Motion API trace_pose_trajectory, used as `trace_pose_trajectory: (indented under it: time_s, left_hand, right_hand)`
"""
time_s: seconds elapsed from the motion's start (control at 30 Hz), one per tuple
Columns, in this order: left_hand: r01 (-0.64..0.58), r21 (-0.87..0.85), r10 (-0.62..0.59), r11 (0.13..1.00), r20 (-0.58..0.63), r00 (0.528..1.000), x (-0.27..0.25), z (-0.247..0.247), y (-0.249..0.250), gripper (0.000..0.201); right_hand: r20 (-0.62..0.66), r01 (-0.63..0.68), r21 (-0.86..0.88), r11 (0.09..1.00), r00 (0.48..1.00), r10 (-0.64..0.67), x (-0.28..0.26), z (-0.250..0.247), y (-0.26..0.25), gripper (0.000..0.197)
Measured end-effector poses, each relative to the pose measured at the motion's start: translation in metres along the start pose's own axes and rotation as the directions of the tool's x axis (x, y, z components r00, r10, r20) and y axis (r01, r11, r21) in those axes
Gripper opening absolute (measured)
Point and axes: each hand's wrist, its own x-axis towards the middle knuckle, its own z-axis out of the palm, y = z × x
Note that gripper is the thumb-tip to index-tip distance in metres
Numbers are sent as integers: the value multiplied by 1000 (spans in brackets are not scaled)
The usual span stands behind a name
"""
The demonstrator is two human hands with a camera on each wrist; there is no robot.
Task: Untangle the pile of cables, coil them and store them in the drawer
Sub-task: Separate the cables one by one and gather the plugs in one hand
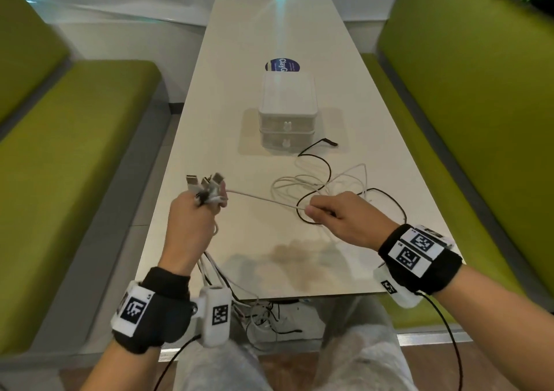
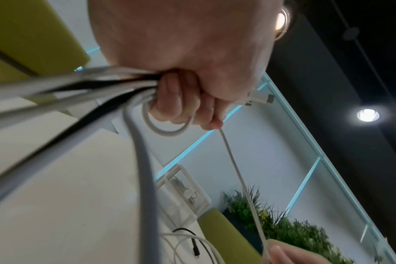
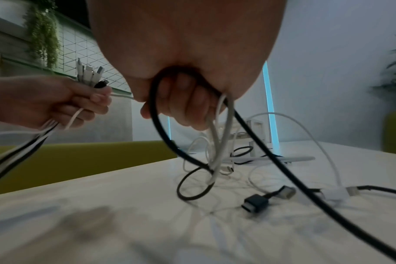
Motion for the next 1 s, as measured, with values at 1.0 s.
trace_pose_trajectory:
  time_s: [1.0]
  left_hand:
    - [-353, 349, 394, 868, -51, 918, -25, 49, 5, 66]
  right_hand:
    - [96, -104, -229, 968, 987, 129, 4, 7, -22, 41]
